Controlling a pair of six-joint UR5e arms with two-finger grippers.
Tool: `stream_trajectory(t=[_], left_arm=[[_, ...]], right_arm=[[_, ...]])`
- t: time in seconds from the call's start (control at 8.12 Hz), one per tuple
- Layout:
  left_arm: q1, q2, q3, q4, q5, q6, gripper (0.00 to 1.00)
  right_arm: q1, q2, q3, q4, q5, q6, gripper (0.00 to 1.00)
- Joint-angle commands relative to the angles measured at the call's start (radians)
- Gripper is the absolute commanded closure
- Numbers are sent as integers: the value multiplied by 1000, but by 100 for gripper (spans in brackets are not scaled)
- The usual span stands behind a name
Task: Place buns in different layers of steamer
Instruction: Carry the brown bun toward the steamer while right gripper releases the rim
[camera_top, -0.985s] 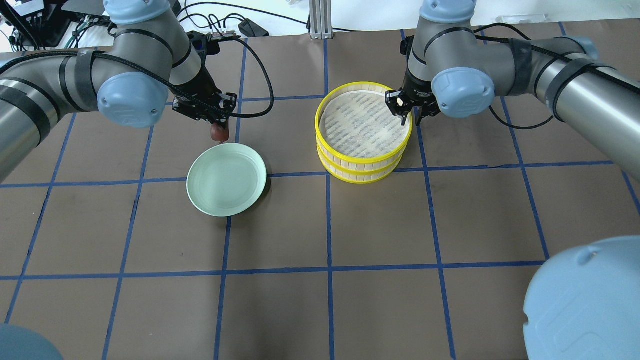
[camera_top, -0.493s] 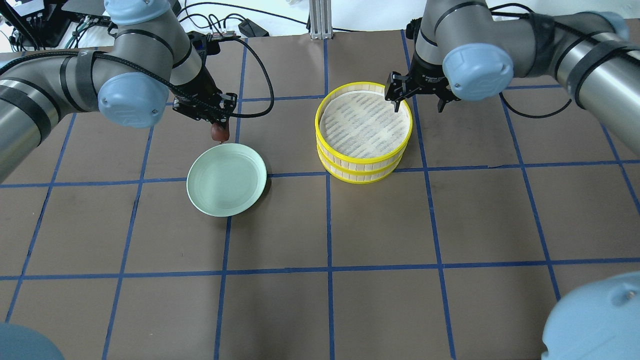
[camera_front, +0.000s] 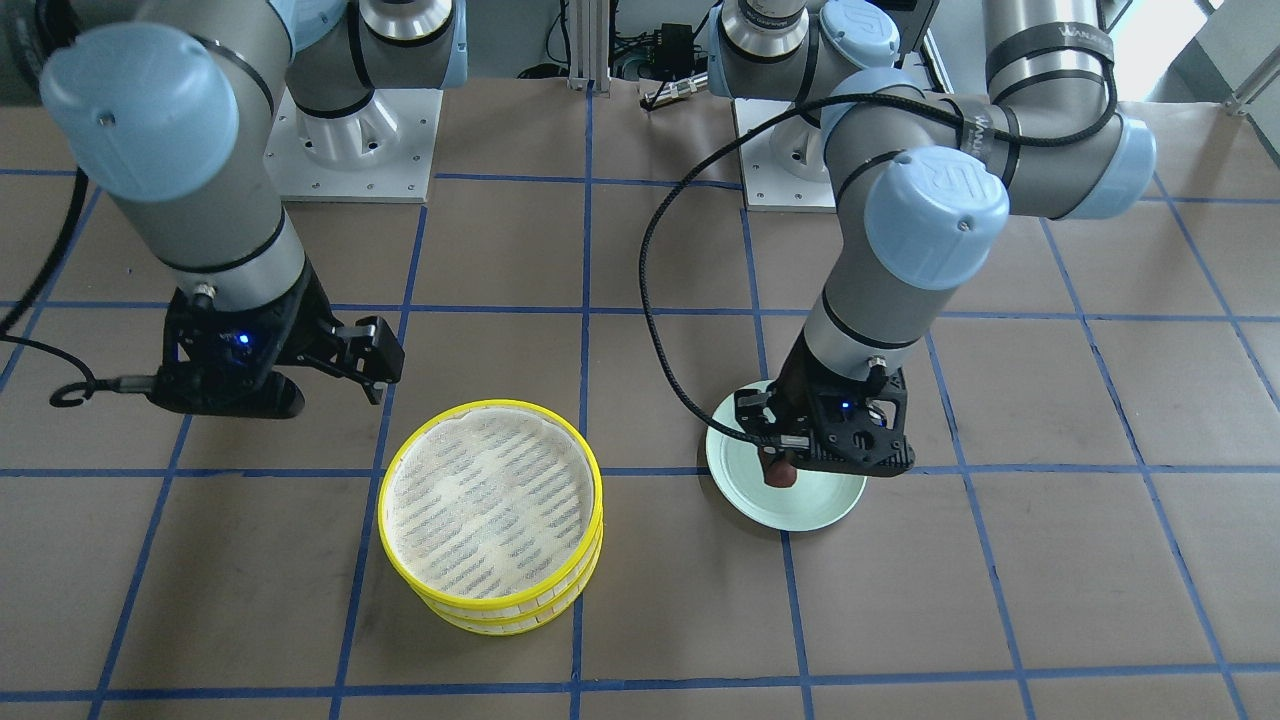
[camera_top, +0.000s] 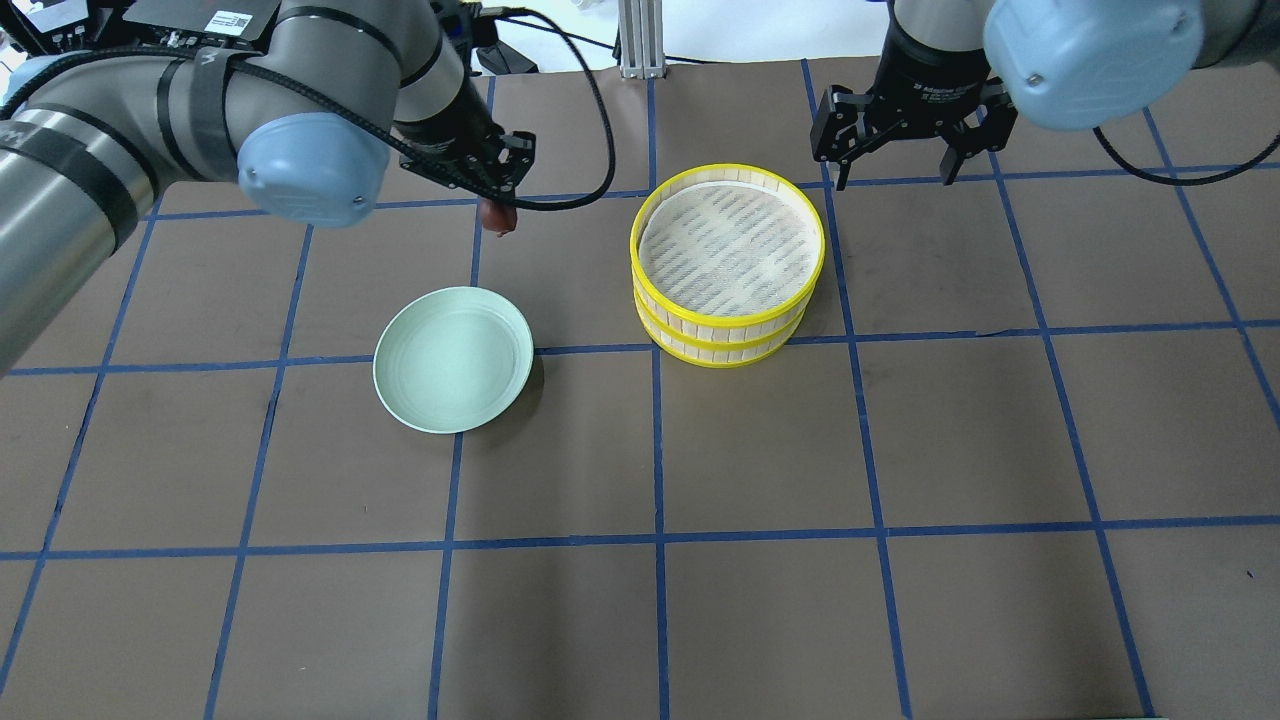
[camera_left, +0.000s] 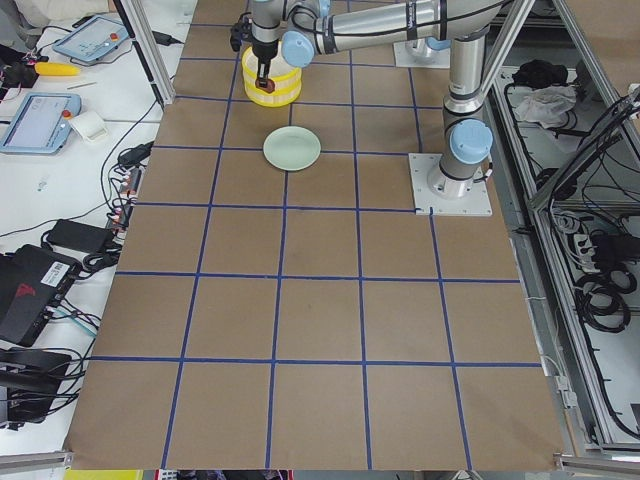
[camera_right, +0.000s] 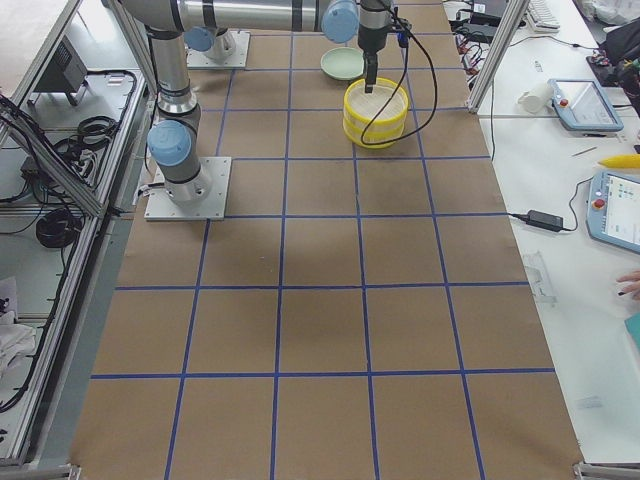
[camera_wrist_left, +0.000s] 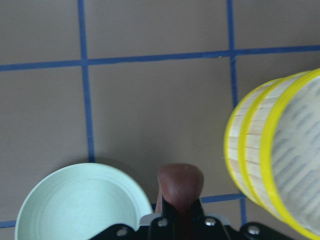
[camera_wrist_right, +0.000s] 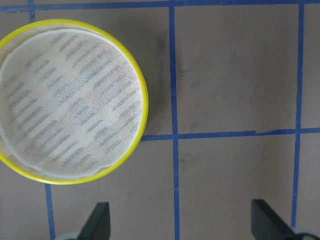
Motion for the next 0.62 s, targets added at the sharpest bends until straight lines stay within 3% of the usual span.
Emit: stream_trajectory(t=[0.0,0.25,0.49], left_arm=[[-130,-9,43,117,-94,-135,100],[-176,-26,42,192,-137,-174,100],[-179,-81,34,207,-242,-171,100]], right_arm=[[0,-103,-3,73,4,-23,0],[0,-100,1,72,-4,-28,0],[0,-97,1,69,-5,-55,0]])
